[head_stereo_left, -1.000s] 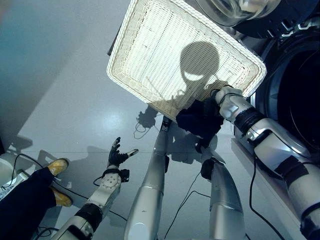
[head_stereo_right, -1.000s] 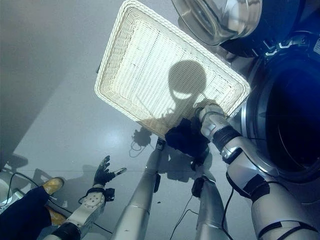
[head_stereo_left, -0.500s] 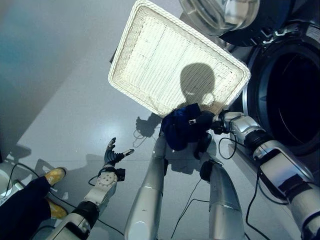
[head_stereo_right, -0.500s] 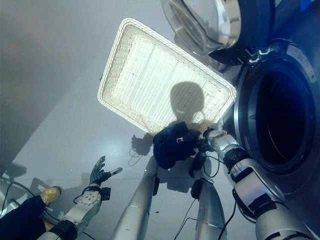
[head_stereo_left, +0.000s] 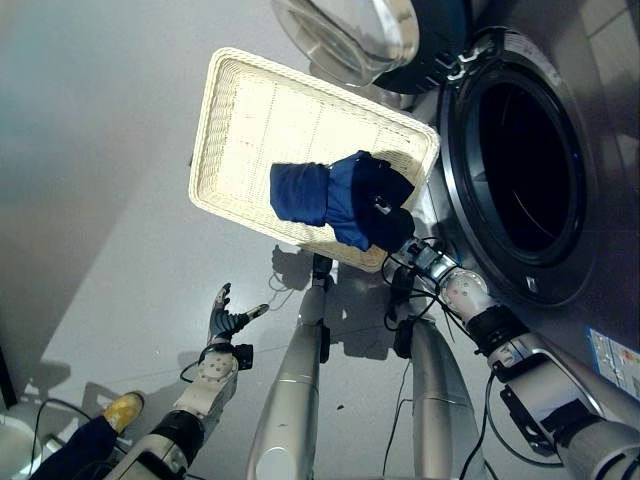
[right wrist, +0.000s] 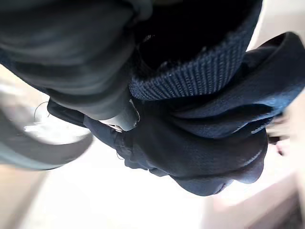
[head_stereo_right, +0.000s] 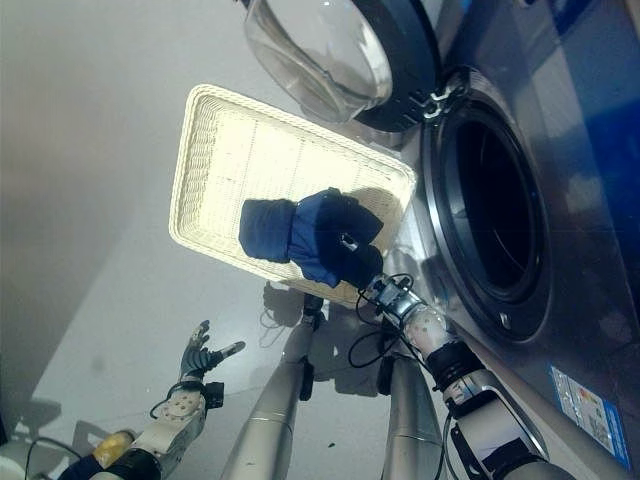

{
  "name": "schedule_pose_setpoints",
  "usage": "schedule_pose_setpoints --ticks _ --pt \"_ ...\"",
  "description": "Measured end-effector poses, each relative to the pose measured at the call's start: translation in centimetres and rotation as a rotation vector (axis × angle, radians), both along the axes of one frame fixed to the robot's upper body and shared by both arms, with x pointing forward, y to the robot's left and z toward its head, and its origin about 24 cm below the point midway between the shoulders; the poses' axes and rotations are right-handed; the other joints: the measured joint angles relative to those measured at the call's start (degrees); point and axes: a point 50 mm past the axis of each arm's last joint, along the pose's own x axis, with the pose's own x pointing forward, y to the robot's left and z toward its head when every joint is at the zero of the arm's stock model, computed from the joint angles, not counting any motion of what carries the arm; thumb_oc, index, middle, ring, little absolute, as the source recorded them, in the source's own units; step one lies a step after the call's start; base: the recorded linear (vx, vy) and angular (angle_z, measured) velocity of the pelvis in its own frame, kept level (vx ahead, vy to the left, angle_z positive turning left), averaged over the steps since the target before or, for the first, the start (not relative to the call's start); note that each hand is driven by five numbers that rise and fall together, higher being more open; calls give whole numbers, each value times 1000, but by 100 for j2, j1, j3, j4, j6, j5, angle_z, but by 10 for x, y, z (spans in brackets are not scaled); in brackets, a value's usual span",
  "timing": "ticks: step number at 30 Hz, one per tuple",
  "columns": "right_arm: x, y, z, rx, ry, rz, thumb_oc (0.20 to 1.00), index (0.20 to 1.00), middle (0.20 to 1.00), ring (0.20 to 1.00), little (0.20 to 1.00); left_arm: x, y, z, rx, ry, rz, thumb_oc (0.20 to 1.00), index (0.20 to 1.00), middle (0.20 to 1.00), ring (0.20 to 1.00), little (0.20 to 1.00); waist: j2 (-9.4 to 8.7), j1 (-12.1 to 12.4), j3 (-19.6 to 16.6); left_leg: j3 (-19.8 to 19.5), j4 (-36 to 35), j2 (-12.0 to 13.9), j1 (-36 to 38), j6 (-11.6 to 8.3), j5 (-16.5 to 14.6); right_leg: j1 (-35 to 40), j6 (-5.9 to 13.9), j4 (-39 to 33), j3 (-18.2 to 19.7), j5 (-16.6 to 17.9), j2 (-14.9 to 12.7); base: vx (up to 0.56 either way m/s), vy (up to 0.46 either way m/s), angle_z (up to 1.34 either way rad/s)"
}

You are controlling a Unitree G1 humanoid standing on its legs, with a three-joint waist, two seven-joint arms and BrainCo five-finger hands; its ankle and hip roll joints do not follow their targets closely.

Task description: Put the clothes into the washing machine.

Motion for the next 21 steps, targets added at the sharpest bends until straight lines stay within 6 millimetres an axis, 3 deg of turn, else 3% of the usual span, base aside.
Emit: schedule_pose_setpoints --ticks 10,14,15,21 --pt "11 -43 15 292 117 -338 200 200 200 200 200 -3 -1 -6 -3 18 27 1000 1000 1000 1000 1000 104 -248 52 415 -22 -18 271 138 -88 237 110 -341 392 216 64 19 55 -17" --pt "20 -104 27 543 299 -710 200 200 200 200 200 -8 -1 -14 -1 47 40 1000 1000 1000 1000 1000 122 -264 64 564 0 -26 441 178 -148 355 149 -362 548 243 84 71 0 -16" --pt "22 -130 33 651 379 -854 200 200 200 200 200 -10 -1 -16 0 53 40 1000 1000 1000 1000 1000 143 -264 72 573 61 -29 468 179 -184 413 188 -393 569 254 85 96 -51 -6" --pt "18 -144 50 951 538 -1118 200 200 200 200 200 -10 -5 -17 14 72 -1 1000 1000 1000 1000 1000 227 -130 113 676 168 -107 421 242 -282 390 258 -424 652 261 -18 76 -27 0"
